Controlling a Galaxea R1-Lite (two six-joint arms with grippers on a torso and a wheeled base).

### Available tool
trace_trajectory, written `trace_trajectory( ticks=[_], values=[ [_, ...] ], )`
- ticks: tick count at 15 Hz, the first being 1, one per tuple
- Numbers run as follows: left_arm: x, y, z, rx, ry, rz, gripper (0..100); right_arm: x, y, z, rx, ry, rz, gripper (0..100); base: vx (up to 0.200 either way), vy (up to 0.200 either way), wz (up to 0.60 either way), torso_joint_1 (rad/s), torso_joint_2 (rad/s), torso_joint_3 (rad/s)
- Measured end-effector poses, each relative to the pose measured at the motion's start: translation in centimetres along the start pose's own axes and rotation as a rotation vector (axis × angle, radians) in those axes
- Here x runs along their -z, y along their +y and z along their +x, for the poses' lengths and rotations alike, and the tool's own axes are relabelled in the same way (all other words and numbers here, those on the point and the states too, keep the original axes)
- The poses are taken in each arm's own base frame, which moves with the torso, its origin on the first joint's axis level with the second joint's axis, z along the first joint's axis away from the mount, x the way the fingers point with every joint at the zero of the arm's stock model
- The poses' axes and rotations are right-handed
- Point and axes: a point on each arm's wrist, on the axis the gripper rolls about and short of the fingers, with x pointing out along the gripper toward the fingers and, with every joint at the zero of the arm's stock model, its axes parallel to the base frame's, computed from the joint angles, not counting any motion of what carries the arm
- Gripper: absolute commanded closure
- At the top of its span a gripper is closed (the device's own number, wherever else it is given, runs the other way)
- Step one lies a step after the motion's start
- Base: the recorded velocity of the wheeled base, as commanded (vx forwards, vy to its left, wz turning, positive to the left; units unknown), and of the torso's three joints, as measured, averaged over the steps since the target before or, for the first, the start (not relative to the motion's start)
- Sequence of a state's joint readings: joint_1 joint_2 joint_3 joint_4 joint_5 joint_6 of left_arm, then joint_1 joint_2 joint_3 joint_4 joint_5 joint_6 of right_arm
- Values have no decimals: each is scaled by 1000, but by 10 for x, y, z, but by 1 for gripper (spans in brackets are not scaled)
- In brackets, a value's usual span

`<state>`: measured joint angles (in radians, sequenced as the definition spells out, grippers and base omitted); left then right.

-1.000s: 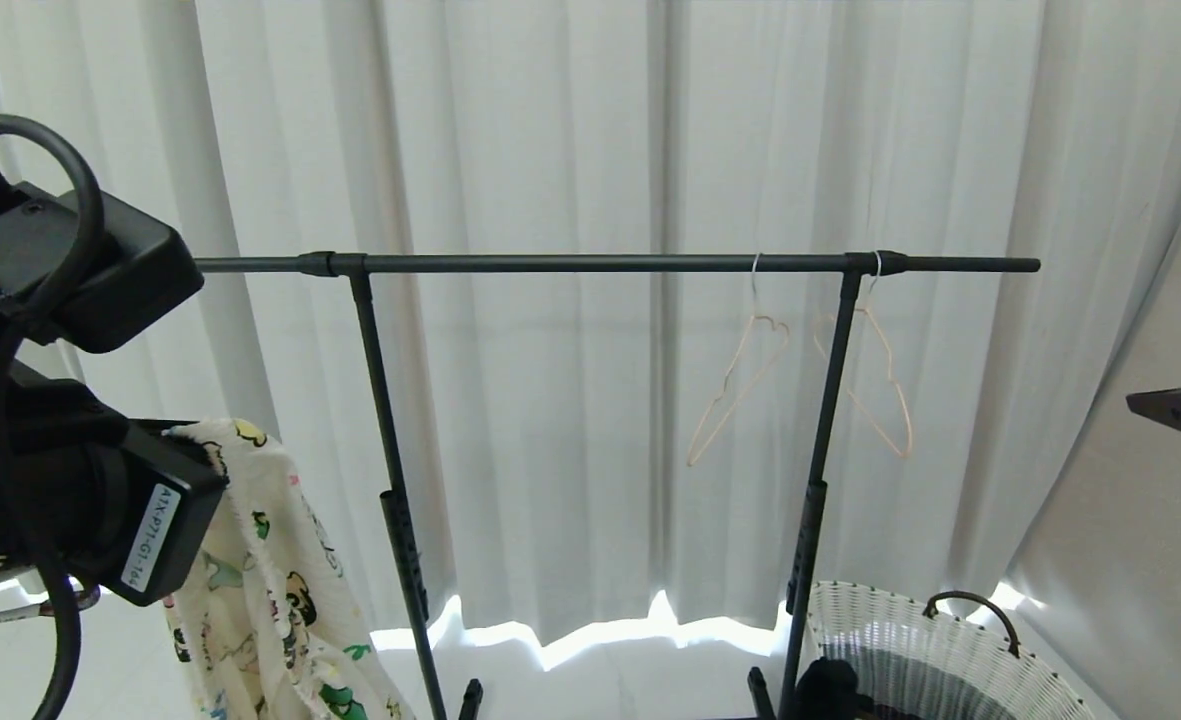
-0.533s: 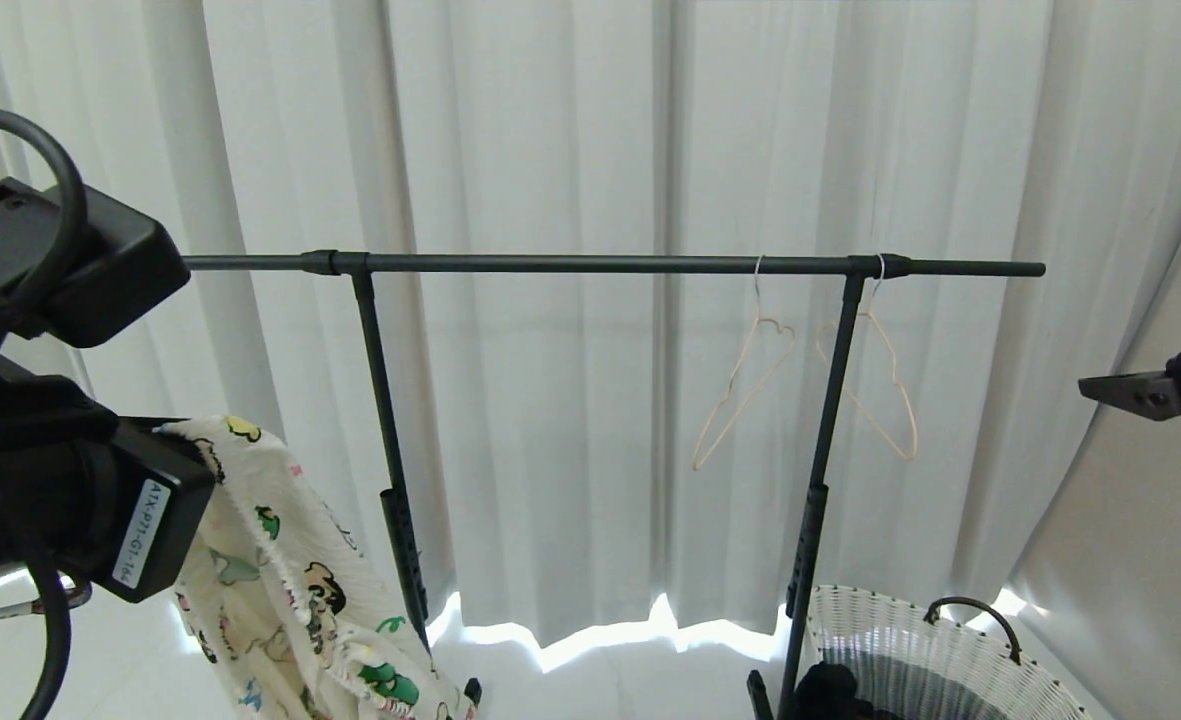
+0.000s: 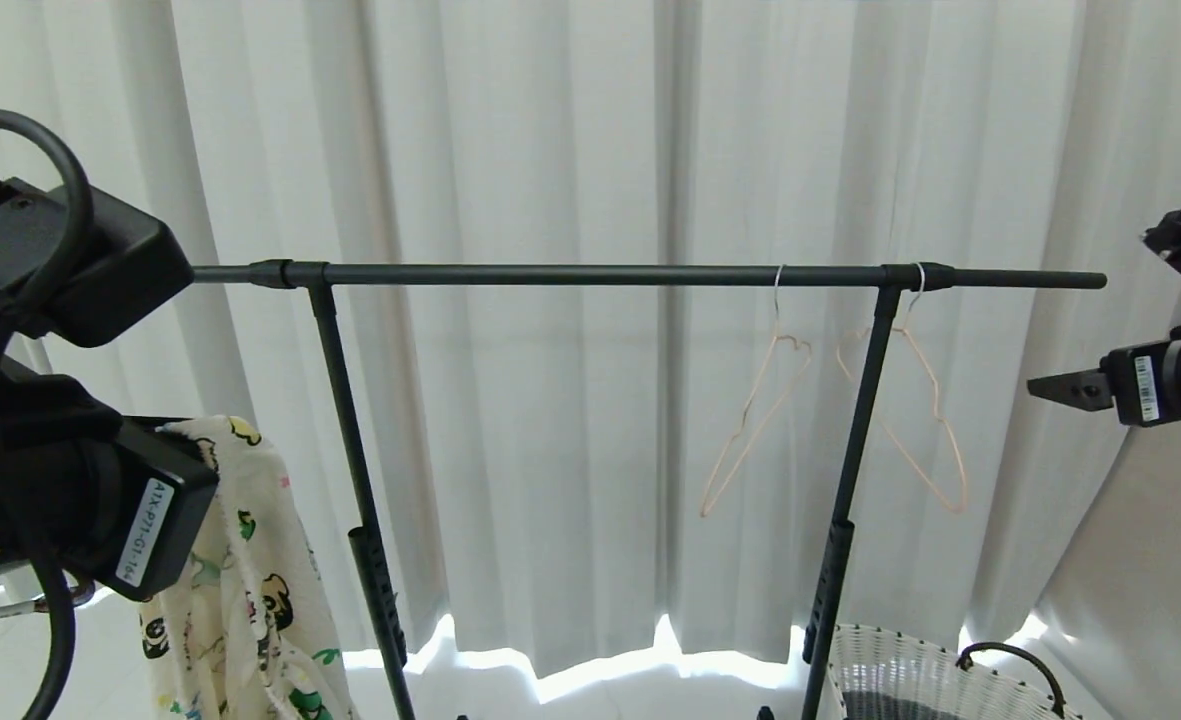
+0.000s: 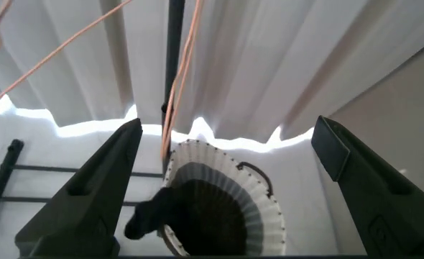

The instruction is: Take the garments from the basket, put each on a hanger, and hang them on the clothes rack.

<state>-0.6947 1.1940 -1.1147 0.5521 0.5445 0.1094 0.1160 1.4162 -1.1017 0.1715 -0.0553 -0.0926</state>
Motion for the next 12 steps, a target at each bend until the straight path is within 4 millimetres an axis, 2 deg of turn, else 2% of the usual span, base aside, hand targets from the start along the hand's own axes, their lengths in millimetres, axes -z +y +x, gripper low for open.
trace_trajectory(
  ticks=[3,5,8,12],
  values=[
    [1,-1,1,4,5,5,100,2,2,29,1,32,55,0,0,0,0,0,0,0],
    [3,-3,3,6,17,16,100,3,4,56,1,31,88,0,0,0,0,0,0,0],
    [13,-7,9,11,56,43,100,10,10,100,14,58,142,0,0,0,0,0,0,0],
    [24,-13,13,24,90,74,100,11,18,141,31,95,174,0,0,0,0,0,0,0]
  ],
)
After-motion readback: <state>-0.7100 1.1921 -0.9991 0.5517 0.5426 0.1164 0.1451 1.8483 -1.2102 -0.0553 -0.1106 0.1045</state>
